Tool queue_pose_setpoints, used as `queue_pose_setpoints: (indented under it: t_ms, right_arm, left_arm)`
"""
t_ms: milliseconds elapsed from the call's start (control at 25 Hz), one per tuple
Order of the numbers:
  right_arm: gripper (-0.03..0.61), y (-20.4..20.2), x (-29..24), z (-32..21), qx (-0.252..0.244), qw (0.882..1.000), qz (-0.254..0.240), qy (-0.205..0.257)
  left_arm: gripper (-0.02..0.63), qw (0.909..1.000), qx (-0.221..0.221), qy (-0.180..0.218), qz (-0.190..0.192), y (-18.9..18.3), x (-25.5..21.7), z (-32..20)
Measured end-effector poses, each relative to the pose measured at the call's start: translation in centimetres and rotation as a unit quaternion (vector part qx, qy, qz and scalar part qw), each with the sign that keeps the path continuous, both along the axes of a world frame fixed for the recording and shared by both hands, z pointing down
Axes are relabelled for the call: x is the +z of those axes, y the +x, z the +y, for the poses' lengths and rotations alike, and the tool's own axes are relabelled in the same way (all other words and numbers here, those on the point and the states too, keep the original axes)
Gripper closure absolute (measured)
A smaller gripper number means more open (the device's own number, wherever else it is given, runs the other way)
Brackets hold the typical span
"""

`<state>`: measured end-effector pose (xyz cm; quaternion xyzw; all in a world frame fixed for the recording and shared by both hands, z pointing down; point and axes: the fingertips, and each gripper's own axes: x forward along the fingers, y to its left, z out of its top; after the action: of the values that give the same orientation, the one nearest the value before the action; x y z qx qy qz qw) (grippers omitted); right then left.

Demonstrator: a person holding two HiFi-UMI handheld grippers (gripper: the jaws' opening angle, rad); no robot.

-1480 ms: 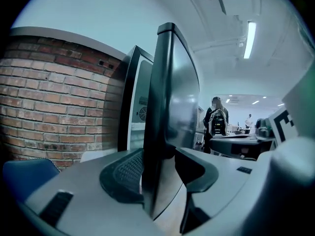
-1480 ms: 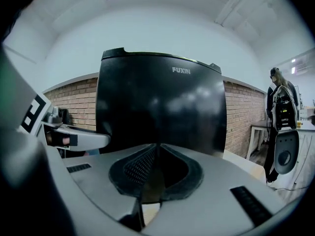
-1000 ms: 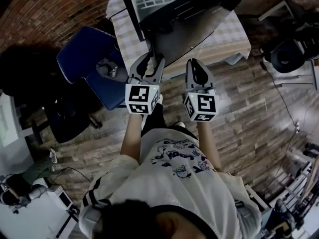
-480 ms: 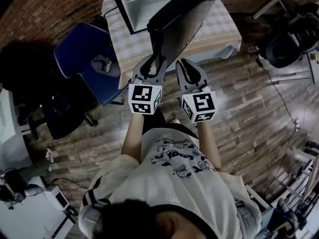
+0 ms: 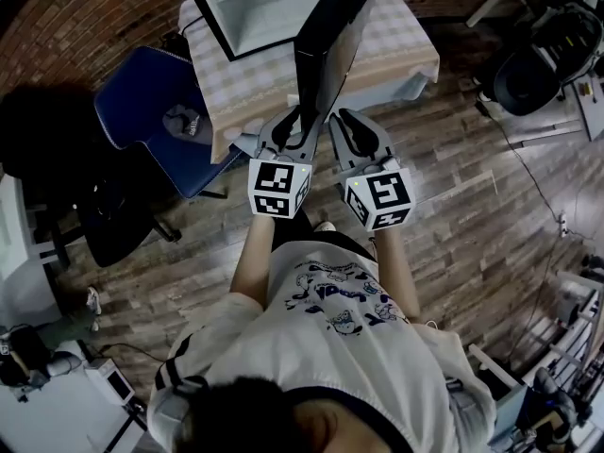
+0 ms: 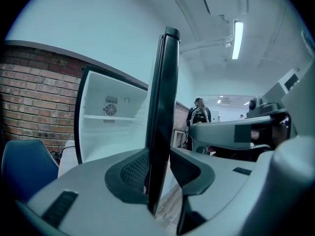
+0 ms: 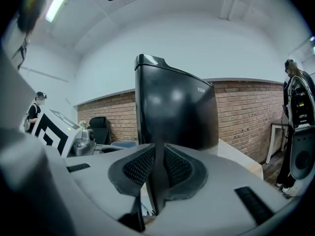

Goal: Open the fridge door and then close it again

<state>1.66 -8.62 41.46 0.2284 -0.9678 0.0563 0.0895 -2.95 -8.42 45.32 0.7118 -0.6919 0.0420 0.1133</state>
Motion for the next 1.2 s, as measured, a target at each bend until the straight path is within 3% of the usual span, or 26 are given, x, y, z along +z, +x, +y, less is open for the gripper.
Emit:
queue_pose_setpoints:
  t_ms: [80,160,200,1200]
  right_arm:
    - [0.529,0.9,-0.2,0.2,-0.003,1.000,-0.008,-0.005]
    - [0.417,1.6,-0.3,0.5,-0.010,1.000,-0.012,-0.010]
    - [0.411,1.9,-0.3,0.5,-0.012,1.000,-0.012,-0.011]
    - [0.414,11.4,-0.2,-4.8,0.094,0.996,-0.005,-0.007]
  left_arm:
    - [0.474,1.0000,0.008,0.000,-0.001,1.3,0.0,0.0]
    - [0.474,0.9999,0.017,0.000,-0.002,2.4,0.1,-0.1]
    - [0.476,0.9998,0.022,0.000,-0.003,2.9,0.1,-0.2]
    - [0.511,0.9897,0.142,0.008,-0.016,15.7,0.0,-4.0]
